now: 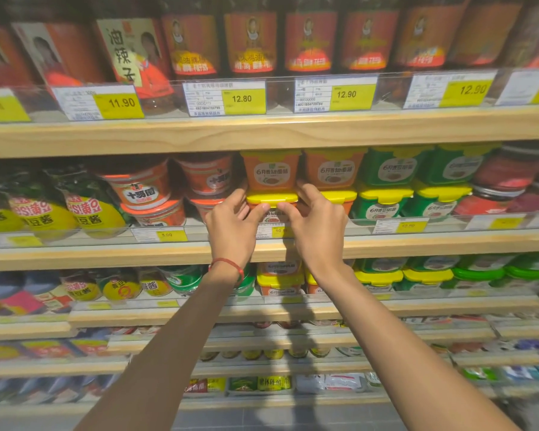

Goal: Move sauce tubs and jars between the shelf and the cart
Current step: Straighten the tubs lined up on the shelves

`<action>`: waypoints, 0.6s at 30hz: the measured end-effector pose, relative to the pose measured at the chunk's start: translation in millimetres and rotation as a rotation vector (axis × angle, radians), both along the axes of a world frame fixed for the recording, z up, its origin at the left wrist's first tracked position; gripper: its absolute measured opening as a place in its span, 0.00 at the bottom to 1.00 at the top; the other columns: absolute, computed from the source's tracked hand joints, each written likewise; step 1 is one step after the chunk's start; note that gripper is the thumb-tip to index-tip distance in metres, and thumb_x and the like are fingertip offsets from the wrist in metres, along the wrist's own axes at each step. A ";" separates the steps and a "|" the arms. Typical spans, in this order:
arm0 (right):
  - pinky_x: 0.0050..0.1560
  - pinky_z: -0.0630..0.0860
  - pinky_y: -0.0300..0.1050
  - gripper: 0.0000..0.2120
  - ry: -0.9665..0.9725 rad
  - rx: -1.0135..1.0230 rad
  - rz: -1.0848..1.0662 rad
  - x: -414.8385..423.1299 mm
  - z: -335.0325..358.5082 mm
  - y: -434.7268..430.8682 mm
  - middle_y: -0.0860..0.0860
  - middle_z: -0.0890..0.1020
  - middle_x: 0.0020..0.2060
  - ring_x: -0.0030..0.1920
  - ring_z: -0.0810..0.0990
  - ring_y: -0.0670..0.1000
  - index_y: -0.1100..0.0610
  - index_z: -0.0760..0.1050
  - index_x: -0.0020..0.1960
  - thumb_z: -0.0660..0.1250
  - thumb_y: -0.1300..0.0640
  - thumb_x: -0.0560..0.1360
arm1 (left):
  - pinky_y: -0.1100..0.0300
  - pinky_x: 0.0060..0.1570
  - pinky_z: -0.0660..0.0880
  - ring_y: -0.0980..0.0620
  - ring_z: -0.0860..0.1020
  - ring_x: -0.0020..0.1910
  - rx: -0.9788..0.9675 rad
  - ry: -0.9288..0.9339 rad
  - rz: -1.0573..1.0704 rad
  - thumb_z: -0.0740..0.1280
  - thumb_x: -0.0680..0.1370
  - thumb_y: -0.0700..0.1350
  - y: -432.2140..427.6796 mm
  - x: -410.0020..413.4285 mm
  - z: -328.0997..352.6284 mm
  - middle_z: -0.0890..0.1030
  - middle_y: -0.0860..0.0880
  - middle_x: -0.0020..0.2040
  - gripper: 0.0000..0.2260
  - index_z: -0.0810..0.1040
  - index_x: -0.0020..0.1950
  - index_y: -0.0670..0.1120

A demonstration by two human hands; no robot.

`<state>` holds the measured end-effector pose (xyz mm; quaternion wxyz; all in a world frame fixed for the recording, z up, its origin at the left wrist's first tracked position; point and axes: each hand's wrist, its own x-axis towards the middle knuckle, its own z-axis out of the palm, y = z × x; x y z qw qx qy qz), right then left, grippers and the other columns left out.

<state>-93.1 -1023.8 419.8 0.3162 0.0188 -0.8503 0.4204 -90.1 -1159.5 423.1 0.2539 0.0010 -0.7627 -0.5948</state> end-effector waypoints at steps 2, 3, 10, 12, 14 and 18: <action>0.50 0.82 0.58 0.18 0.003 0.020 -0.004 -0.3 -0.3 -0.4 0.55 0.89 0.45 0.47 0.87 0.60 0.56 0.81 0.61 0.76 0.47 0.77 | 0.60 0.58 0.80 0.68 0.79 0.40 -0.014 0.011 0.016 0.77 0.74 0.38 0.7 -0.6 -0.1 0.82 0.50 0.38 0.10 0.76 0.42 0.37; 0.49 0.81 0.56 0.18 0.006 0.038 -0.011 -0.6 -0.2 -0.5 0.55 0.89 0.43 0.47 0.87 0.61 0.56 0.81 0.61 0.75 0.47 0.77 | 0.60 0.57 0.81 0.68 0.79 0.40 -0.025 0.015 0.025 0.77 0.74 0.38 0.7 -1.1 -0.5 0.82 0.51 0.37 0.10 0.77 0.42 0.37; 0.42 0.56 0.48 0.16 0.006 0.119 -0.059 5.5 2.2 -1.3 0.53 0.87 0.40 0.44 0.82 0.60 0.56 0.80 0.61 0.72 0.46 0.80 | 0.64 0.57 0.79 0.57 0.83 0.55 -0.016 0.001 0.015 0.77 0.75 0.41 1.6 -1.3 -2.4 0.83 0.56 0.42 0.08 0.80 0.48 0.40; 0.42 0.58 0.48 0.16 0.004 0.086 -0.040 6.0 3.3 -0.9 0.53 0.87 0.40 0.44 0.83 0.60 0.56 0.80 0.60 0.73 0.47 0.80 | 0.66 0.57 0.79 0.58 0.83 0.55 -0.014 -0.002 0.022 0.77 0.75 0.41 1.8 0.1 -1.4 0.83 0.60 0.44 0.07 0.80 0.48 0.44; 0.42 0.55 0.47 0.15 0.005 0.072 -0.037 7.2 5.1 -1.5 0.53 0.87 0.40 0.45 0.83 0.60 0.56 0.80 0.61 0.73 0.48 0.79 | 0.67 0.56 0.79 0.59 0.83 0.55 -0.028 0.001 0.032 0.77 0.75 0.43 2.0 0.8 -1.2 0.82 0.63 0.44 0.07 0.80 0.49 0.47; 0.42 0.54 0.46 0.16 0.015 0.053 -0.046 9.0 6.9 -4.4 0.53 0.88 0.41 0.45 0.84 0.60 0.57 0.81 0.62 0.75 0.49 0.79 | 0.59 0.58 0.81 0.59 0.83 0.57 -0.036 -0.024 0.047 0.77 0.74 0.46 1.8 1.1 -3.2 0.79 0.68 0.46 0.11 0.83 0.54 0.48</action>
